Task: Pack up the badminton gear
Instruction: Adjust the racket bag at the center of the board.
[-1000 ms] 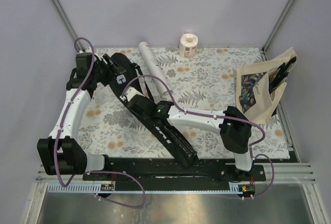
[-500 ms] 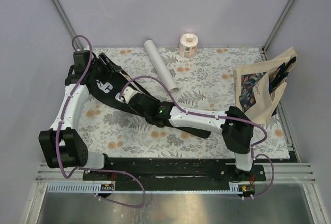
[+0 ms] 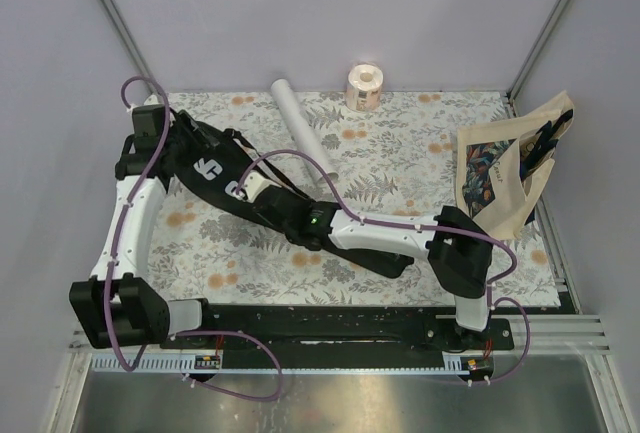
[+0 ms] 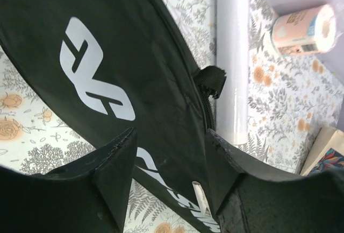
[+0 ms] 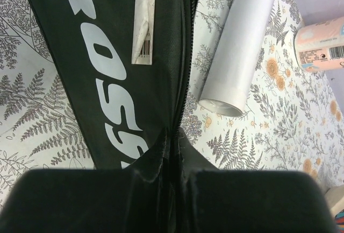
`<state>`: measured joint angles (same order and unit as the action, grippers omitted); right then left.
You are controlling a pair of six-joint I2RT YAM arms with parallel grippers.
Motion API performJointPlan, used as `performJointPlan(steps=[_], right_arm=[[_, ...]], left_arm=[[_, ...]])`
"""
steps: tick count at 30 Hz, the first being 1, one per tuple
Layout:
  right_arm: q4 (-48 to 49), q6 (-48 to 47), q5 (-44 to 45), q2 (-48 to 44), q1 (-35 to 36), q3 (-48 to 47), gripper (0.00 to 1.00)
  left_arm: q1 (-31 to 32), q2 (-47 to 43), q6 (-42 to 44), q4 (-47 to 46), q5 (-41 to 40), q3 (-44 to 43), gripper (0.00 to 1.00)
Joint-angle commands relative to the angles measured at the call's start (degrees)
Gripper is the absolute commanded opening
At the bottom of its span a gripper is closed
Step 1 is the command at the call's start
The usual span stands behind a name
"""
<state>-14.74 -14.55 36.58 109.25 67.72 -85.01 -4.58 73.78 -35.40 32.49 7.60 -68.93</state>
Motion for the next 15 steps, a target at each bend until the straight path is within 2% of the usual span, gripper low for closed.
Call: performJointPlan(steps=[1,4,8,15], right_arm=[[5.8,1.2,2.3,-5.7,0.4,-0.3,0.00],[6.0,1.3,2.4,-6.2,0.5,0.1,0.00],[7.4,1.0,2.8,-7.5,0.8,1.8,0.00],[8.5,0.2,4.0,-8.1,1.5,2.8,0.00]], left_arm=[[-0.6,-3.5,0.1,-6.4,1.0,0.2,0.56],[-1.6,-2.2,-0.5,-3.7,-2.1,-1.3,0.57],[-5.1,1.5,-2.3,-4.0,0.8,-4.0,0.58],[-5.4,7.0,-5.0,-1.9,0.8,-9.2,0.58]])
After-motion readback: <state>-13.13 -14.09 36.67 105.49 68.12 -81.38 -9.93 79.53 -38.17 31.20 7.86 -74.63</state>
